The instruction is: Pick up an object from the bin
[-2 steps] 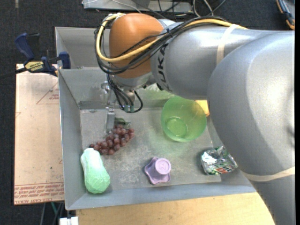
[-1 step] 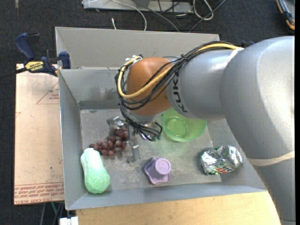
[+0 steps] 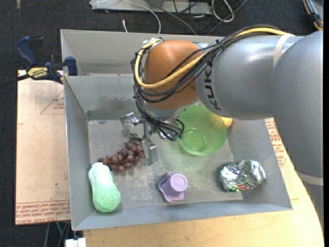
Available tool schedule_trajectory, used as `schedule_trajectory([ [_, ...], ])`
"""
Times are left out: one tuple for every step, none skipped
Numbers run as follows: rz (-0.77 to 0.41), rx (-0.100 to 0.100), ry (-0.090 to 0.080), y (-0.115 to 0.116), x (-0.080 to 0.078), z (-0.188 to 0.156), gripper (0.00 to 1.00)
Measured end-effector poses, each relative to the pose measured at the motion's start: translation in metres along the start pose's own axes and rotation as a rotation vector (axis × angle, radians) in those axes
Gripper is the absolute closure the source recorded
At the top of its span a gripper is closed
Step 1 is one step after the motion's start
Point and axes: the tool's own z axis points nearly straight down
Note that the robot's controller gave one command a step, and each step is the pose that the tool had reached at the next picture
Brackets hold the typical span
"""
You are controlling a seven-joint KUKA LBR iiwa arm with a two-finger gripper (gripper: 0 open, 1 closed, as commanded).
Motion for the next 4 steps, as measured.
schedule_trajectory([
  [0.0,-0.005,0.017,-0.0036,0.0037,0.0759,0.0],
  [-0.327,0.0,-0.006,-0.0052,0.0065,0.0775,0.0],
  [-0.047,-0.005,0.012,-0.0028,0.0032,0.0762,1.0],
  [-0.046,-0.005,0.012,-0.0028,0.0032,0.0762,1.0],
])
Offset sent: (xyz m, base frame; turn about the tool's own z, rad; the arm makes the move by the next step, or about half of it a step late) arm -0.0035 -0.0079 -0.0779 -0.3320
